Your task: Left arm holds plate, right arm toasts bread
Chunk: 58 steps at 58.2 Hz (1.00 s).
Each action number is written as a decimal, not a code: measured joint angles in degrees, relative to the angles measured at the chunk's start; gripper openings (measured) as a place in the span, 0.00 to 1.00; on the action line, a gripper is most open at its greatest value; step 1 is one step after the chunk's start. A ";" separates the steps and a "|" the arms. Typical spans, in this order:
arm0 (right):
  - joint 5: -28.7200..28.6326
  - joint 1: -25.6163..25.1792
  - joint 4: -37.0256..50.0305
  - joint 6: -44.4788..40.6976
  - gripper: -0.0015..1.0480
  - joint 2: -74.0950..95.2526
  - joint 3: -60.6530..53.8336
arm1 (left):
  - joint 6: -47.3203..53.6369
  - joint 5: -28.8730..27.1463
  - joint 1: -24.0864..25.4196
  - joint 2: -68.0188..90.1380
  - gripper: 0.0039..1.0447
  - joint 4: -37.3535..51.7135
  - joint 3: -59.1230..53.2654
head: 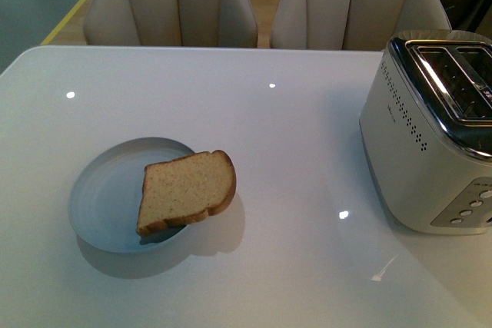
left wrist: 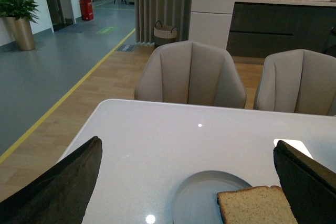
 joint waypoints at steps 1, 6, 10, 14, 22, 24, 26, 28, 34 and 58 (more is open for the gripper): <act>0.00 0.00 0.00 0.00 0.91 0.00 0.00 | 0.00 0.00 0.00 0.00 0.93 0.00 -0.02; 0.00 0.00 0.00 0.00 0.91 0.00 0.00 | 0.00 0.00 0.00 0.00 0.93 0.00 -0.02; 0.00 0.00 0.00 -0.02 0.91 0.00 0.00 | 0.00 0.00 0.00 0.00 0.93 0.00 0.00; 0.00 0.00 0.00 0.00 0.91 0.00 0.00 | 0.00 0.00 0.00 0.00 0.93 0.00 0.00; 0.00 0.00 0.00 0.00 0.91 0.00 0.00 | 0.00 0.00 0.00 0.00 0.93 0.00 0.00; 0.00 0.00 0.00 0.00 0.91 0.00 0.00 | 0.00 0.00 0.00 0.00 0.93 0.00 -0.02; 0.00 0.00 0.00 -0.02 0.91 0.00 0.00 | 0.00 0.00 0.00 0.00 0.93 0.00 0.00; 0.00 0.00 0.00 0.00 0.91 0.00 0.00 | 0.00 0.00 0.00 0.00 0.93 0.00 0.00; 0.00 0.00 0.00 0.00 0.91 0.00 0.00 | 0.00 0.00 0.00 0.00 0.93 0.00 -0.02; -0.20 0.00 0.00 0.00 0.91 0.00 0.00 | -0.44 18.47 5.16 11.21 0.93 -17.64 7.37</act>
